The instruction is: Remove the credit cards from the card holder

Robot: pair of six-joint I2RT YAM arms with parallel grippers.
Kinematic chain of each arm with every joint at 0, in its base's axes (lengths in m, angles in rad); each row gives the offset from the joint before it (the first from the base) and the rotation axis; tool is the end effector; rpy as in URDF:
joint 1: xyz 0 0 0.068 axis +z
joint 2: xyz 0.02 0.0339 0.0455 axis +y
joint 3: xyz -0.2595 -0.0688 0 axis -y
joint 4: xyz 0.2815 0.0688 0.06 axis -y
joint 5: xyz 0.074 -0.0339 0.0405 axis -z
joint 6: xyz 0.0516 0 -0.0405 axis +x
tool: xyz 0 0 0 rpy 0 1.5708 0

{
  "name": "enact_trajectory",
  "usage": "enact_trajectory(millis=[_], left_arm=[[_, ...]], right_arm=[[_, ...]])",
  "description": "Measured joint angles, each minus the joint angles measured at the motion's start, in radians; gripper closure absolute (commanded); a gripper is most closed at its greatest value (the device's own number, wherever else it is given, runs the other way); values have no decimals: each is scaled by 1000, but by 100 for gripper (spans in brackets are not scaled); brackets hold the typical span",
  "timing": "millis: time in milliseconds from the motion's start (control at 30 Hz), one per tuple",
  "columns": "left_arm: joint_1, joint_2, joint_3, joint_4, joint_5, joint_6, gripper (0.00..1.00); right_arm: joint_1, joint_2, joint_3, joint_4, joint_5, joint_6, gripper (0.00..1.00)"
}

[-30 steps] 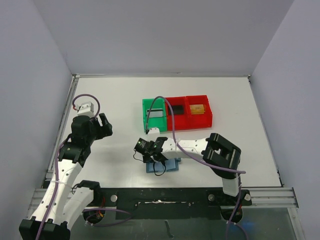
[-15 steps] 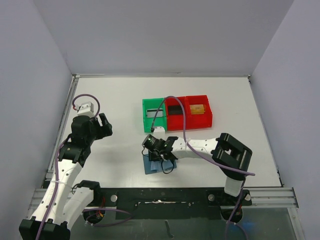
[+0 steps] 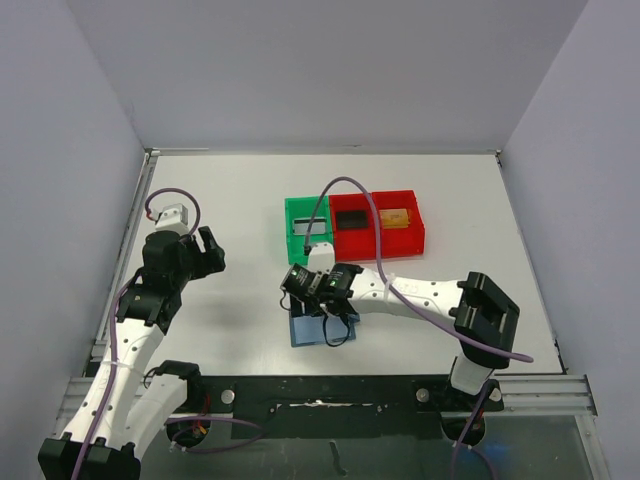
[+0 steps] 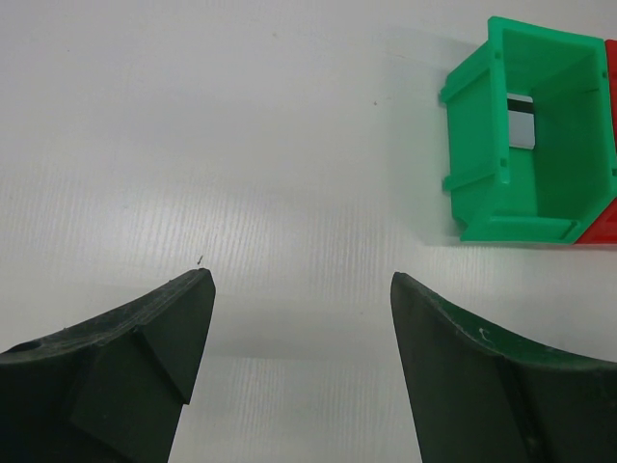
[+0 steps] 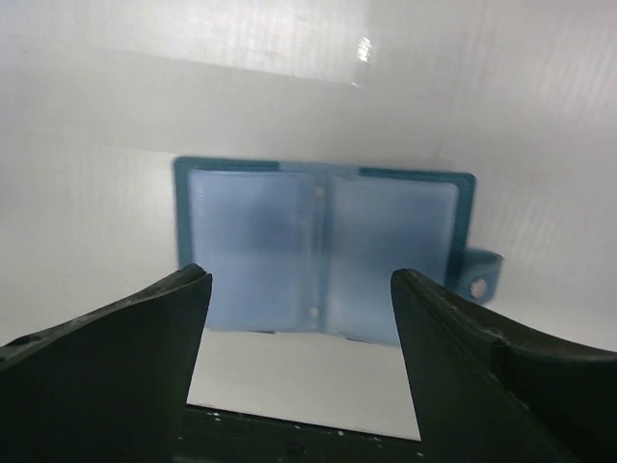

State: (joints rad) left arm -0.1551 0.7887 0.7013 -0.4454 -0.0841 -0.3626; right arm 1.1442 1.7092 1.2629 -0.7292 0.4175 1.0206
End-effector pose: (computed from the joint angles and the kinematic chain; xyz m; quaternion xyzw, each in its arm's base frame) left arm 0.2287 -0.0314 0.2691 -0.1106 0.8607 -0.0916 0.4884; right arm 0.1772 0.3394 0.1913 -0.0186 0.9599 0.0743 0.2696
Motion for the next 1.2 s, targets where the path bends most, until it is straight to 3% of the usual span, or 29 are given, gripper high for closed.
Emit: enact_trajectory(millis=[200,400,567,733,900,1033,1200], left_arm=[[0,0,-7,6,79,-22,31],[-8,-11,-126,72,296,-169,54],[-138,-34,-242,132,369,-315,61],[-348,-24,-290,252,332,-443,61],[-541,125,-301,405,231,-543,61],[-628,267,-301,463,174,-586,68],[-658,306,-325,504,132,-625,70]], right_arm=[[-4,-42,-133,-57,14,63,31],[-7,-41,-161,-90,16,86,38],[-18,-37,-172,-38,5,78,41],[-32,-37,-251,31,-16,80,40],[-33,-51,-305,82,-21,96,41],[-33,-80,-343,123,-17,96,54],[-44,-136,-410,187,-27,87,71]])
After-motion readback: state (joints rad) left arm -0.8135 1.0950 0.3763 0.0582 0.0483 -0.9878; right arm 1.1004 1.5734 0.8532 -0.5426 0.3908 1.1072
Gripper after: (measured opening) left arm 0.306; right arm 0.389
